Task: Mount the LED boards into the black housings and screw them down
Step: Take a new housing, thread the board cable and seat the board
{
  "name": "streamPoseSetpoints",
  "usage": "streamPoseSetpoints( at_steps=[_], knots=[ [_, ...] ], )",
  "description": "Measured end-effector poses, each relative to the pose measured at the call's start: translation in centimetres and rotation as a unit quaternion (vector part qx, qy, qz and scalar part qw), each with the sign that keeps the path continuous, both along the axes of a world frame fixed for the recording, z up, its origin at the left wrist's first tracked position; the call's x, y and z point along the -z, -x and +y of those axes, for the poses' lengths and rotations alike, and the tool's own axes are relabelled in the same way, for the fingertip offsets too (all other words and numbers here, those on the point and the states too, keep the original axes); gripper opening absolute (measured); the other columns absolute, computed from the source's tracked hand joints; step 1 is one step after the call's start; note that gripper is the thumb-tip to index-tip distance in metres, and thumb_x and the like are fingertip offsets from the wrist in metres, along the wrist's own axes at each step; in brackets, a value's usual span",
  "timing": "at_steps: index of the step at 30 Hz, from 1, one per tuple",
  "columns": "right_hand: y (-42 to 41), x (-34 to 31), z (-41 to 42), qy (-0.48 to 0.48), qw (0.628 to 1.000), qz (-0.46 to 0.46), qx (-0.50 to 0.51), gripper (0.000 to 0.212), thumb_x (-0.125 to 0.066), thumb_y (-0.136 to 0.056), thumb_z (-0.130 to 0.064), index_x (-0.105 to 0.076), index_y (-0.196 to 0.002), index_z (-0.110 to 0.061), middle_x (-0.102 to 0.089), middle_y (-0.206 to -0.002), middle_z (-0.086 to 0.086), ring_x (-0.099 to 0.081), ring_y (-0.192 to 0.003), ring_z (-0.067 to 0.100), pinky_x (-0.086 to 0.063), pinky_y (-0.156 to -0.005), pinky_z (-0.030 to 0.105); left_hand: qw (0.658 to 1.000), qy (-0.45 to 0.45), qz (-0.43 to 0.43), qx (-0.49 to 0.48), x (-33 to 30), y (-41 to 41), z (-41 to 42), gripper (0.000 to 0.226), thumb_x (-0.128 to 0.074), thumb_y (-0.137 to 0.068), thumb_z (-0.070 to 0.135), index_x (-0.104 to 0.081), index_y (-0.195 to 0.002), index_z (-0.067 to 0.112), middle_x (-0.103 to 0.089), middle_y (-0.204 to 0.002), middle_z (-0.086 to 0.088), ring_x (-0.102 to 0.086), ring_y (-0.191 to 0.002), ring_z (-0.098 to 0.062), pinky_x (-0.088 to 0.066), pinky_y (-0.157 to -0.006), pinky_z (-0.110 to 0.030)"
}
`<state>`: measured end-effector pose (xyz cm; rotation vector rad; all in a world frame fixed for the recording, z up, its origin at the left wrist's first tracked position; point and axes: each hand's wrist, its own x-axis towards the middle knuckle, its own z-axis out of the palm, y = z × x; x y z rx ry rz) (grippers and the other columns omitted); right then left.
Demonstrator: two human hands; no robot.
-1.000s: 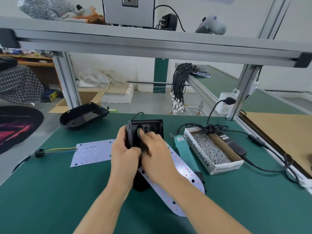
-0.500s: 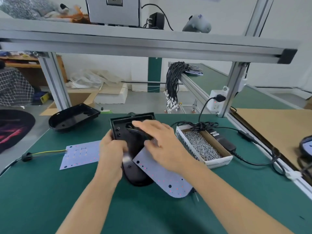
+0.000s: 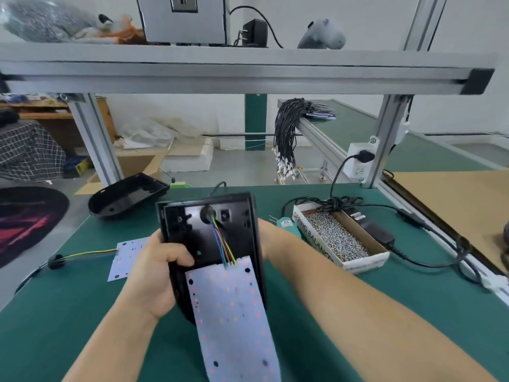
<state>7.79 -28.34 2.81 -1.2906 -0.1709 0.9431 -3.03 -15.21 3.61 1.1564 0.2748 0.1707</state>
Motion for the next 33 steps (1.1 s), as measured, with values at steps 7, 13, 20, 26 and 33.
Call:
streamPoseSetpoints(
  at_steps=[7,13,20,26,33],
  knots=[
    [-2.9,-2.0,-0.1,-0.156,0.937,0.077,0.303,0.018,-0.041,-0.103,-0.022,-0.046,-0.09,-0.011,-0.041,-0.052,-0.001,-0.04,-0.041,0.01,-0.04,-0.044,0.019,0.996,-0.071,0.058,-0.005,0.8,-1.6,1.0,0.033,-0.04,-0.059,-0.019,-0.055,-0.065,0.009,-0.055,-0.063,-0.013,-0.052,-0.051,-0.026,-0.045,-0.056,-0.032],
    [-2.2,0.0,-6.6,0.162,0.945,-0.194,0.209,0.042,-0.051,-0.094,-0.047,-0.061,-0.072,-0.013,-0.057,-0.049,0.0,-0.065,-0.053,0.017,-0.057,-0.056,0.028,0.98,-0.1,0.141,-0.101,2.9,-3.6,1.7,0.028,-0.034,-0.062,-0.019,-0.039,-0.062,0.009,-0.042,-0.053,-0.008,-0.04,-0.045,-0.021,-0.036,-0.045,-0.027],
    [3.5,1.2,-9.7,0.03,0.981,-0.058,0.182,0.024,-0.053,-0.095,-0.018,-0.072,-0.085,-0.009,-0.067,-0.071,0.009,-0.07,-0.069,0.021,-0.059,-0.065,0.029,0.965,-0.051,0.212,-0.148,3.4,-3.8,3.0,0.023,-0.037,-0.065,-0.015,-0.038,-0.065,0.008,-0.034,-0.064,-0.007,-0.036,-0.053,-0.023,-0.034,-0.054,-0.029],
    [6.1,-0.1,-10.5,0.134,0.983,0.013,0.124,0.038,-0.052,-0.096,-0.033,-0.059,-0.104,0.003,-0.073,-0.086,0.017,-0.072,-0.072,0.025,-0.06,-0.066,0.033,0.982,-0.016,0.174,-0.073,2.4,-3.3,1.3,0.016,-0.049,-0.082,-0.002,-0.052,-0.073,0.011,-0.059,-0.048,-0.006,-0.055,-0.033,-0.019,-0.049,-0.04,-0.024],
    [7.4,-1.1,-9.4,0.35,0.846,-0.395,0.076,0.031,-0.062,-0.084,-0.052,-0.062,-0.103,-0.027,-0.066,-0.092,-0.016,-0.062,-0.084,0.0,-0.044,-0.073,0.013,0.992,0.013,0.117,-0.047,2.0,-3.2,-0.9,0.02,-0.049,-0.085,-0.004,-0.056,-0.08,0.014,-0.065,-0.052,-0.003,-0.06,-0.039,-0.016,-0.05,-0.042,-0.025]
  ],
)
